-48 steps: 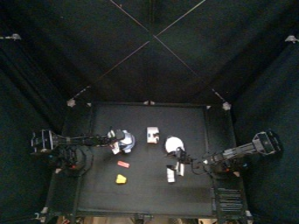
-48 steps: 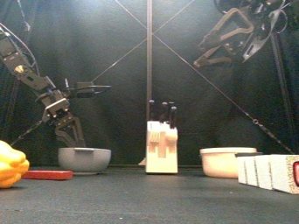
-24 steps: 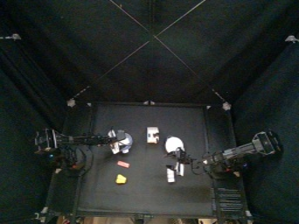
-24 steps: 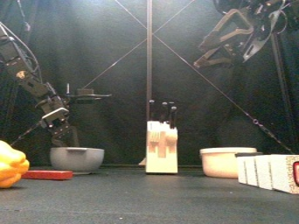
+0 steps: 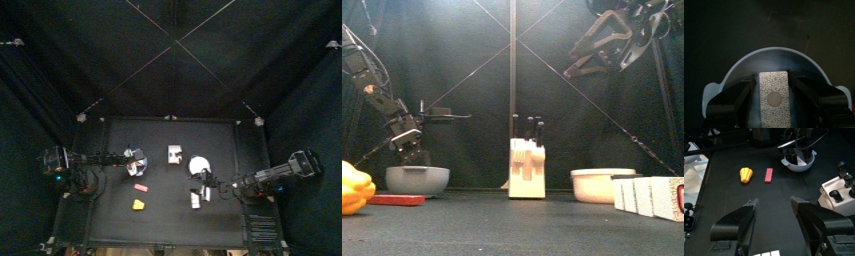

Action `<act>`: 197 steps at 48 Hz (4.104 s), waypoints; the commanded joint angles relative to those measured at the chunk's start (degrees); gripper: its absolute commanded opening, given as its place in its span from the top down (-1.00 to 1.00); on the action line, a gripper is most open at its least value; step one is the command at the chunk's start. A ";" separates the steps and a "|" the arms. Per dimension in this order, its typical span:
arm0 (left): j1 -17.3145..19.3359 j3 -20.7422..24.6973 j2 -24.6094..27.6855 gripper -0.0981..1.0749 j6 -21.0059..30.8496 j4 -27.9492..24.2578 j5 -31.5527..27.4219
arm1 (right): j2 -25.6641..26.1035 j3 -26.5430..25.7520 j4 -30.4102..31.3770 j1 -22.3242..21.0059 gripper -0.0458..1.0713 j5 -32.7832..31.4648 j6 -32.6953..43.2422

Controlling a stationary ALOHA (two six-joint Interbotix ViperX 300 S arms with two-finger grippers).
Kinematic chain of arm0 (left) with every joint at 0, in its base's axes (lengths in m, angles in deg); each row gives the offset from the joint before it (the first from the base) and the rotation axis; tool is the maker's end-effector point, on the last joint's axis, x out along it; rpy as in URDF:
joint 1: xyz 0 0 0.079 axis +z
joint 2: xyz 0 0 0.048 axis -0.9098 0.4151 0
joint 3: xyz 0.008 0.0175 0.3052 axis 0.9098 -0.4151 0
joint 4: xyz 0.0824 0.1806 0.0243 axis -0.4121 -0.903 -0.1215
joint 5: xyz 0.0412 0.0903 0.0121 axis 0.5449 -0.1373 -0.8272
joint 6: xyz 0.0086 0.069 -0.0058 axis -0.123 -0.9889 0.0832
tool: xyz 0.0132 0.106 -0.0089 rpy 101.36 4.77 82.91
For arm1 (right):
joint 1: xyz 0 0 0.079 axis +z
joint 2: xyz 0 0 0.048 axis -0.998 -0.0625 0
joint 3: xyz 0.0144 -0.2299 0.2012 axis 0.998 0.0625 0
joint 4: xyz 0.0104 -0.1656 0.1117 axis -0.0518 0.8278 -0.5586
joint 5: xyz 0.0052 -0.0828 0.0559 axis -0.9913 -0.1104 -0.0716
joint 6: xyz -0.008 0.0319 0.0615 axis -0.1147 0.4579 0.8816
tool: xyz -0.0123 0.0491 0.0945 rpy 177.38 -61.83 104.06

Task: Grab rice

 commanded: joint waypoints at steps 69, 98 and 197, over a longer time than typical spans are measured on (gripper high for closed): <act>-1.14 9.40 -7.91 -0.63 -0.09 1.85 -28.92 | 0.00 -0.79 0.09 -0.09 -0.65 -0.18 0.00; -3.87 7.65 -7.29 -0.63 -0.18 2.29 -28.48 | -0.09 -0.88 0.09 -0.09 -0.65 -0.18 0.00; -4.66 8.09 -11.87 -0.10 0.09 1.93 -22.85 | 0.09 -1.05 -0.44 -0.18 -0.65 -0.18 0.18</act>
